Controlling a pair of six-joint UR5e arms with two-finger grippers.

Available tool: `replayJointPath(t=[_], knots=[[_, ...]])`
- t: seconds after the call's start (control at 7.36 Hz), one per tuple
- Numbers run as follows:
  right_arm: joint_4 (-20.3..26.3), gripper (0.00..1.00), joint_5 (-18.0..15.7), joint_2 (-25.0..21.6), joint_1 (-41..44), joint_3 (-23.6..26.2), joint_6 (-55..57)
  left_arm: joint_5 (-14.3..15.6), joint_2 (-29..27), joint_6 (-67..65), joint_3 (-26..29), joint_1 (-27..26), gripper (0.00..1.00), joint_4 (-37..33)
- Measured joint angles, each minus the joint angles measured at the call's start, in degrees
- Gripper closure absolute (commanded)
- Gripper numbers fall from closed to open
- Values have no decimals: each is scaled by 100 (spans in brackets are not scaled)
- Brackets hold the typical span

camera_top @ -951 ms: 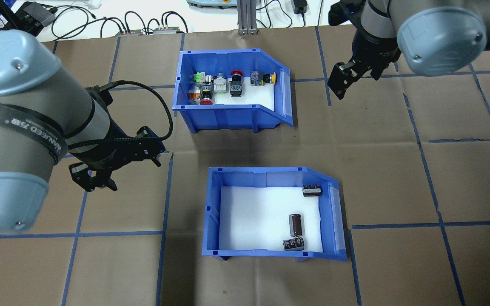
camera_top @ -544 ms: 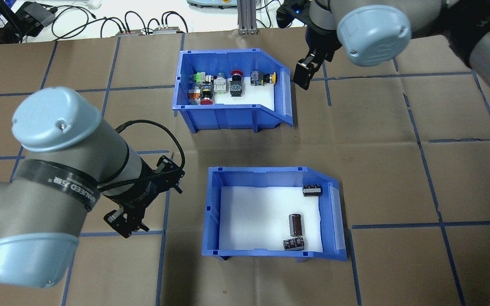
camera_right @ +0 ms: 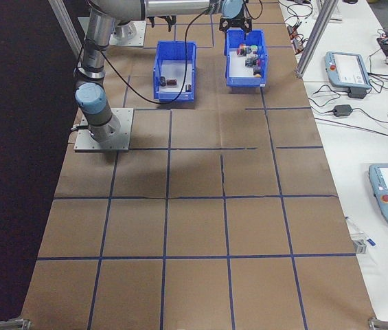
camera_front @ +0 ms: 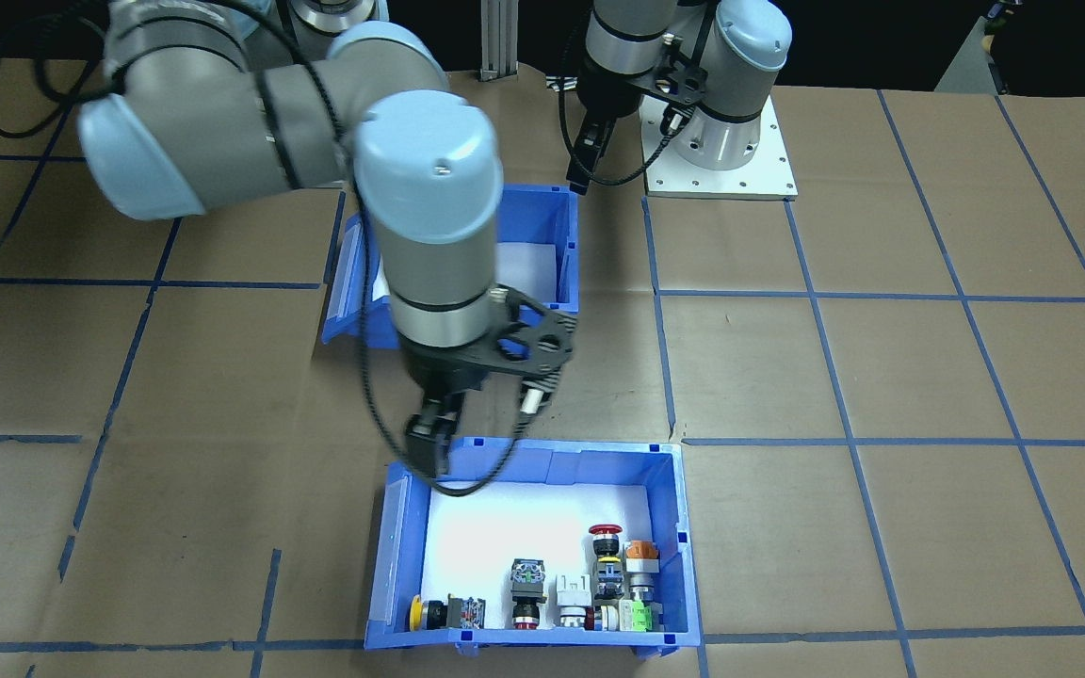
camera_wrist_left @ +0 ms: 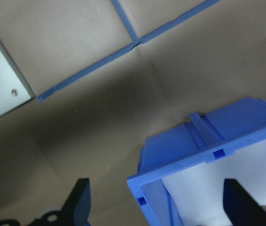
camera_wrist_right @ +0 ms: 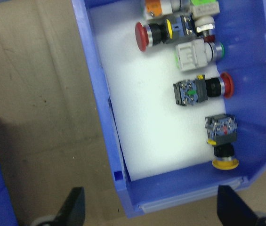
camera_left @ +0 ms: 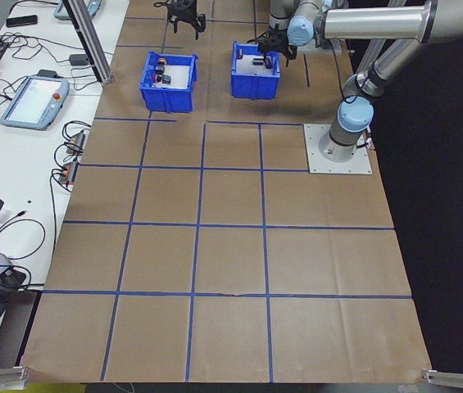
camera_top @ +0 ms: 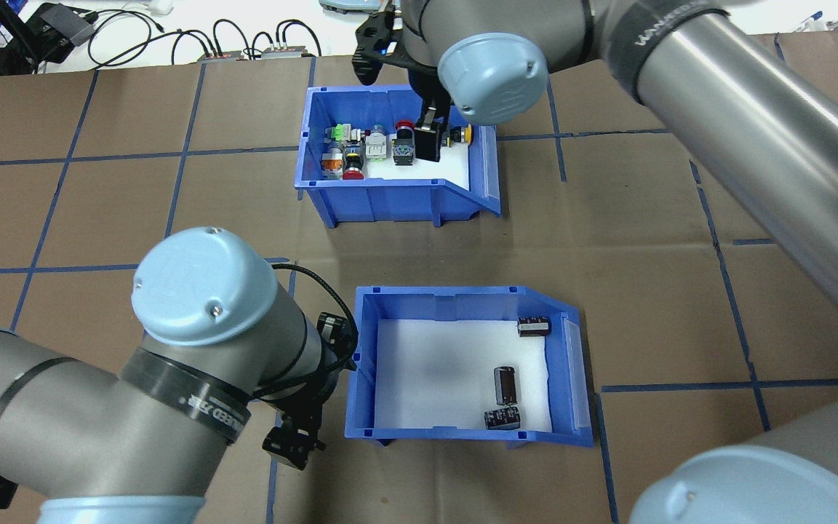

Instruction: Place battery box in front

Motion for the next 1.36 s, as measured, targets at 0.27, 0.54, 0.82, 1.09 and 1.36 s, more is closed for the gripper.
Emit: replayJointPath(t=[0.27,0.54,0.82,1.09,1.36], knots=[[-9,0,15,498,362,-322,-301,-1,-380,-1025,-198,-443,3,836],[-43,0,27,917,565,-351,-538,-1,-786,-1554,-247,-863,4,1432],[-48,29,12,1147,635,-322,-600,-6,-1055,-1795,-256,-1122,4,1599],[16,82,-80,1191,639,-309,-610,0,-1420,-1993,-257,-1345,13,1961],[57,94,-290,1184,640,-328,-620,10,-1770,-2054,-262,-1443,65,2470]])
